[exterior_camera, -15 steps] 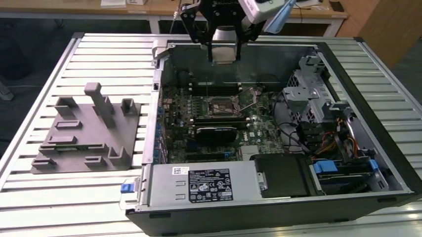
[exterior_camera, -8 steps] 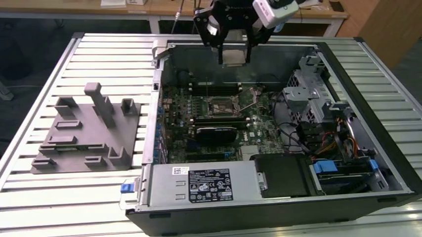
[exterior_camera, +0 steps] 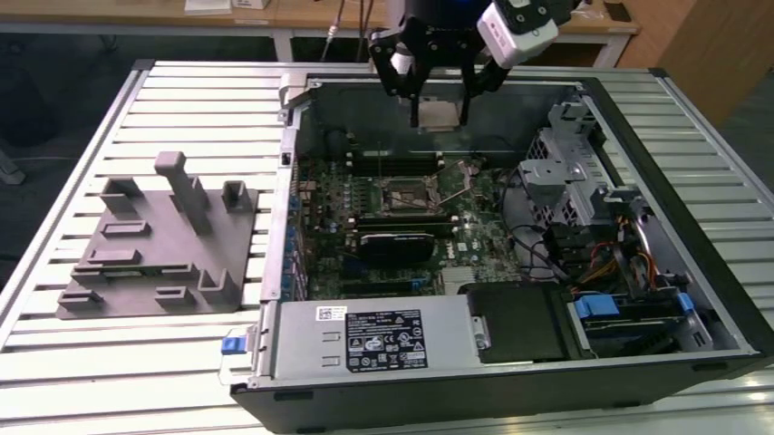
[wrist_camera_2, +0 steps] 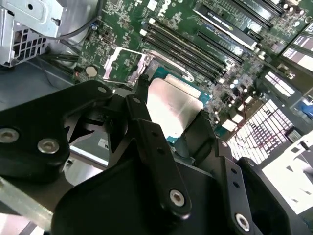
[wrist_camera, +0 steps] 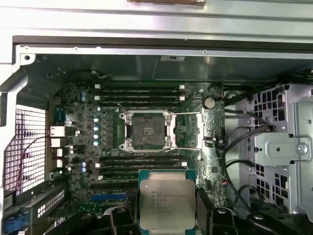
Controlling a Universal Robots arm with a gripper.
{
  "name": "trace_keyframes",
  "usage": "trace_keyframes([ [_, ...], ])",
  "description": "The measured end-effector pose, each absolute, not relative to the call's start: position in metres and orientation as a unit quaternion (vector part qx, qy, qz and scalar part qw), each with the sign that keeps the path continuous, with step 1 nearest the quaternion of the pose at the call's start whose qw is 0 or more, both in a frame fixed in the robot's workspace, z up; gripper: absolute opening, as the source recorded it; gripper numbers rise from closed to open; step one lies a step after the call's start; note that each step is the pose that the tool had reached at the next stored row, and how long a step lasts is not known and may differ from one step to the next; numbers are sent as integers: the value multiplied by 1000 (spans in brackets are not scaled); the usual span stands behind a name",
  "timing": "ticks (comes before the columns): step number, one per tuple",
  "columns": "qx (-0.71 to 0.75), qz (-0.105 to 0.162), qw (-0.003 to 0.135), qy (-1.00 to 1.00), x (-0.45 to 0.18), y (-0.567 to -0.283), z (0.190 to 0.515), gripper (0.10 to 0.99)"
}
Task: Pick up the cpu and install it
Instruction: 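Pick up the cpu and move it towards the insertion slot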
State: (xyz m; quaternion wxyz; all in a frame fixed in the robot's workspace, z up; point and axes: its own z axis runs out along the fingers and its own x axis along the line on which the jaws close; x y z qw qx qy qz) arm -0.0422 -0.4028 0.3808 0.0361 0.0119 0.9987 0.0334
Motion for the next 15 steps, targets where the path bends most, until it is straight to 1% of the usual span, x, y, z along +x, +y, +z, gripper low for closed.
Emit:
trace_keyframes([
  [15, 12, 28, 35, 999, -39, -403, 354, 541],
])
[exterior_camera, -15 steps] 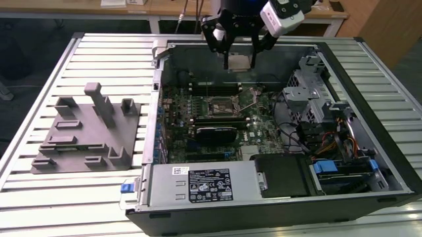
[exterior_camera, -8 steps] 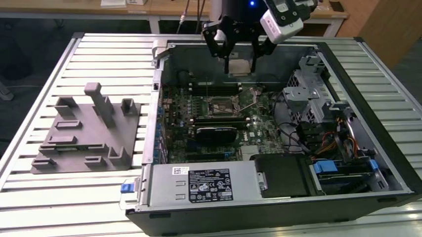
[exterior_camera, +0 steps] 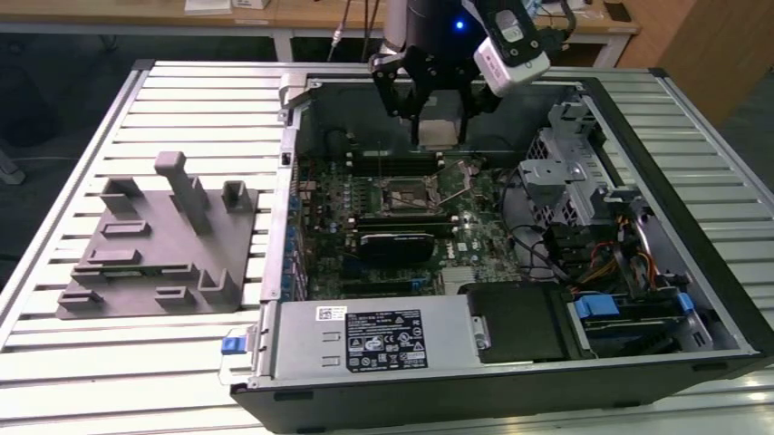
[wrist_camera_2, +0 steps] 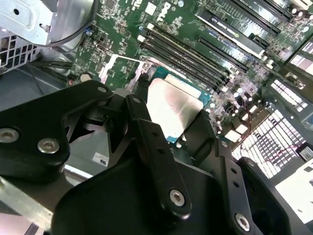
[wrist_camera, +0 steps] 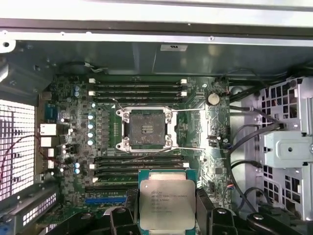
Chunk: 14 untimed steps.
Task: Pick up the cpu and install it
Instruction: 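Pick up the cpu and move it towards the insertion slot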
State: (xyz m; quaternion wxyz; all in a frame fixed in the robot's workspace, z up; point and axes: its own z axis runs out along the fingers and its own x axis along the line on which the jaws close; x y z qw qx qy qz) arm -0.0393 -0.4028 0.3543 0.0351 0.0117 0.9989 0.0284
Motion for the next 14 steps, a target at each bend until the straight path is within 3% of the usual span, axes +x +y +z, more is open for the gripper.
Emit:
trace_keyframes([
  [14, 12, 23, 32, 999, -39, -398, 329, 541],
])
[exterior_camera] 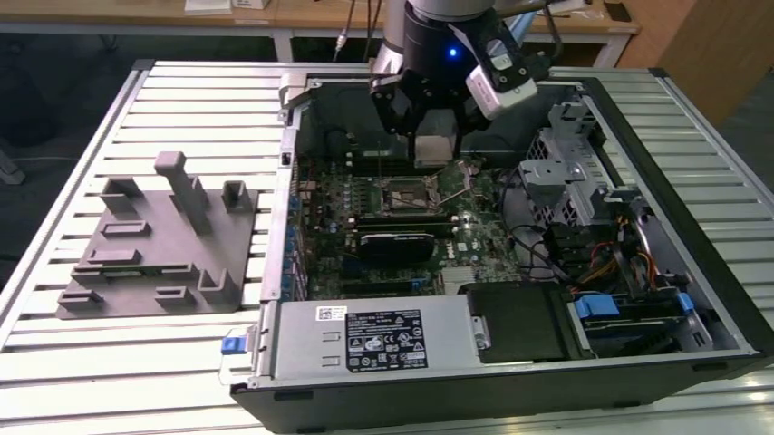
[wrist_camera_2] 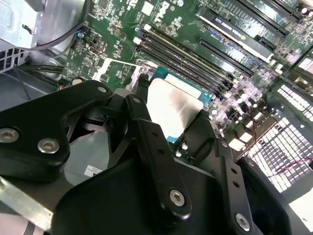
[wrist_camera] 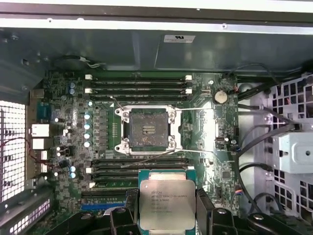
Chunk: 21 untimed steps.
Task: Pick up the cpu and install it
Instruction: 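Pick up the cpu and move it towards the insertion slot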
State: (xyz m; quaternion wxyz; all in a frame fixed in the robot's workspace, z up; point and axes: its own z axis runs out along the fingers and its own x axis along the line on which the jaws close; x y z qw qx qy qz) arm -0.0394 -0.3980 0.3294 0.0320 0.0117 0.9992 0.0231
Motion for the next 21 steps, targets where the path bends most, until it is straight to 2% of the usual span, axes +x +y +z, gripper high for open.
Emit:
trace_keyframes([
  [21, 11, 17, 25, 999, -39, -369, 299, 541],
])
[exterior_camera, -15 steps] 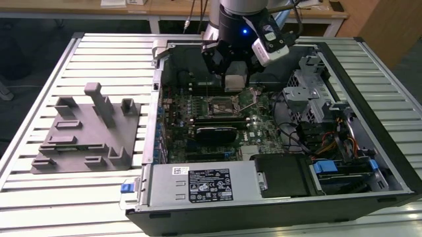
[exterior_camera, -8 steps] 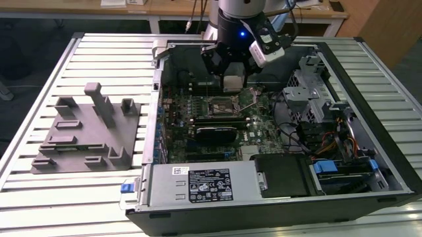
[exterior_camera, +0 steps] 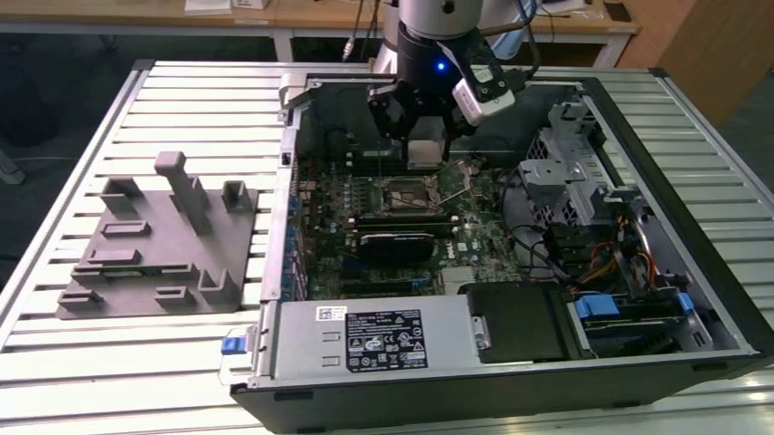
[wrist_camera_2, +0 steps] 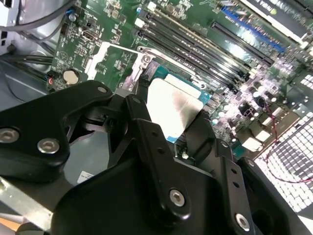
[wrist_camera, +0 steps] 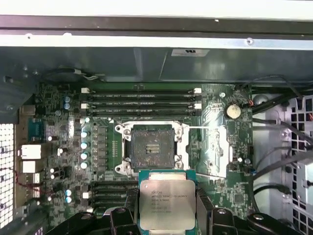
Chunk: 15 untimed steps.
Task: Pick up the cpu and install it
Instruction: 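Pick up the cpu and move it towards the insertion slot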
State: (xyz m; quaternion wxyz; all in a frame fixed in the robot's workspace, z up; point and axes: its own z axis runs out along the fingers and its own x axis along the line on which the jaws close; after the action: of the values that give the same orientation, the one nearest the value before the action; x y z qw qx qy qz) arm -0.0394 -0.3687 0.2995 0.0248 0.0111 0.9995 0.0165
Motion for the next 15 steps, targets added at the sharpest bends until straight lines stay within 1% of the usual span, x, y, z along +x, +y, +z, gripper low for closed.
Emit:
trace_keyframes([
  [10, 10, 10, 24, 1000, -39, -359, 286, 541],
  [15, 10, 4, 21, 1000, -39, -356, 280, 541],
])
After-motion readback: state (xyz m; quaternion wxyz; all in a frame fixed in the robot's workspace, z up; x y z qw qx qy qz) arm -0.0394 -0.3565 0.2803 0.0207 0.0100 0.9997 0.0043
